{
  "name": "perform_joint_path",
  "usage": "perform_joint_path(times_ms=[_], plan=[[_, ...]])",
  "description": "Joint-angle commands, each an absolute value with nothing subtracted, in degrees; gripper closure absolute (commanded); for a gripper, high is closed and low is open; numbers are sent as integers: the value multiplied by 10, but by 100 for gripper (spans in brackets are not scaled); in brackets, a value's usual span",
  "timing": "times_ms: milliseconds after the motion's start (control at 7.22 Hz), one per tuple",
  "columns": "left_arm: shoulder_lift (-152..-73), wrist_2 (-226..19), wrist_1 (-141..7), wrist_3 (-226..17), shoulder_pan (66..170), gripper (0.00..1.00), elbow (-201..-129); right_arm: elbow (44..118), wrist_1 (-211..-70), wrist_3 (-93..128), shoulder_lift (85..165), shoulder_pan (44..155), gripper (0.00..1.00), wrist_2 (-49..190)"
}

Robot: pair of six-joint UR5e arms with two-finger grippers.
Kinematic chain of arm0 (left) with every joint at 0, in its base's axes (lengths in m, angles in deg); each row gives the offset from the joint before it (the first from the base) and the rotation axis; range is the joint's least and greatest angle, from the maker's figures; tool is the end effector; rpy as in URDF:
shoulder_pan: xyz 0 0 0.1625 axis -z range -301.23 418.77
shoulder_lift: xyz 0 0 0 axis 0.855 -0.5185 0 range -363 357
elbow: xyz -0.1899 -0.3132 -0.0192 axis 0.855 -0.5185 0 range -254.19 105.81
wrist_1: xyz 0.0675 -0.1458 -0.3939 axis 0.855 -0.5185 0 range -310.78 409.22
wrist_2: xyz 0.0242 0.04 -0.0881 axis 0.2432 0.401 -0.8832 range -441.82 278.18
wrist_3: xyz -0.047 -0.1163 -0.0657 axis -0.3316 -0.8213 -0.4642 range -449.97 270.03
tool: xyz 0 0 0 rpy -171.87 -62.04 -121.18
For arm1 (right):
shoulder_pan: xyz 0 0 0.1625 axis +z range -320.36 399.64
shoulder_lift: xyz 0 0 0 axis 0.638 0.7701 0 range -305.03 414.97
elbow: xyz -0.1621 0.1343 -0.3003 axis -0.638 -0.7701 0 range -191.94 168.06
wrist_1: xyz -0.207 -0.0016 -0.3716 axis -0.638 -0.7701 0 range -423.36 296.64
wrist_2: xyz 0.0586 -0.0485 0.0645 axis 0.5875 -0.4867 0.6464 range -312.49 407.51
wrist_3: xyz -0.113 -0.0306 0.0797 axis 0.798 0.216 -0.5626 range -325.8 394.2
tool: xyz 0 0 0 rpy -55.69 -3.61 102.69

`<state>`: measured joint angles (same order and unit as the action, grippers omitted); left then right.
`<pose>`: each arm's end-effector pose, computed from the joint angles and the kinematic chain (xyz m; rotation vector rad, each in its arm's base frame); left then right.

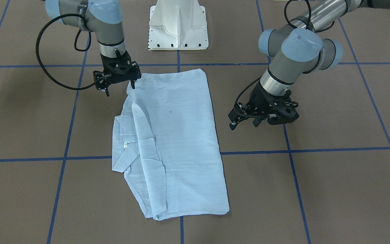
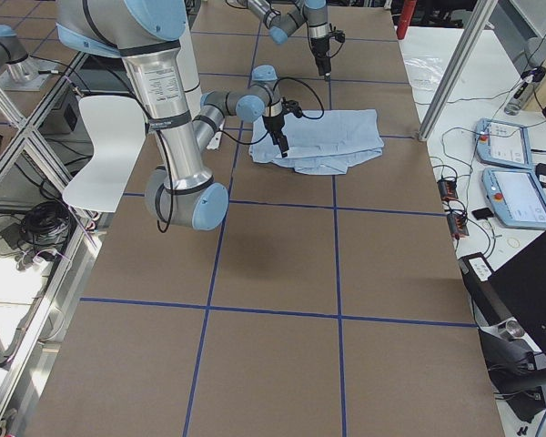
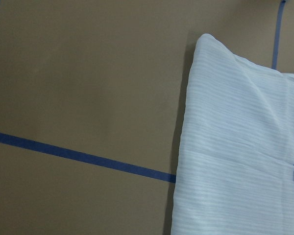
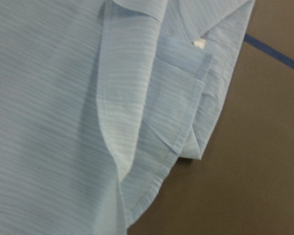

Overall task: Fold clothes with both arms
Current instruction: 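Move the right gripper back over the shirt's middle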

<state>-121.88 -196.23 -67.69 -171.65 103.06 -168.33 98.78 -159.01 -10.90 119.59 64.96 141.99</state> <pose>0.4326 -0.5266 0.2418 0.1103 1.0977 -0.3406 -0.4944 -0.3691 0.2454 0.3465 -0.6238 -0.3549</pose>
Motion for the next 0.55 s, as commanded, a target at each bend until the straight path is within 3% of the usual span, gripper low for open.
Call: perform_joint_path(times_ms=[0,415], plan=[[-1219,-1961,-677,-1716,1031,0,-1688,935,-1552,-90,1151,655,0,1416],[-1218,-1960,-679,-1710,1032,0,-1698,861,-1465,-85,1146,646,0,1417]])
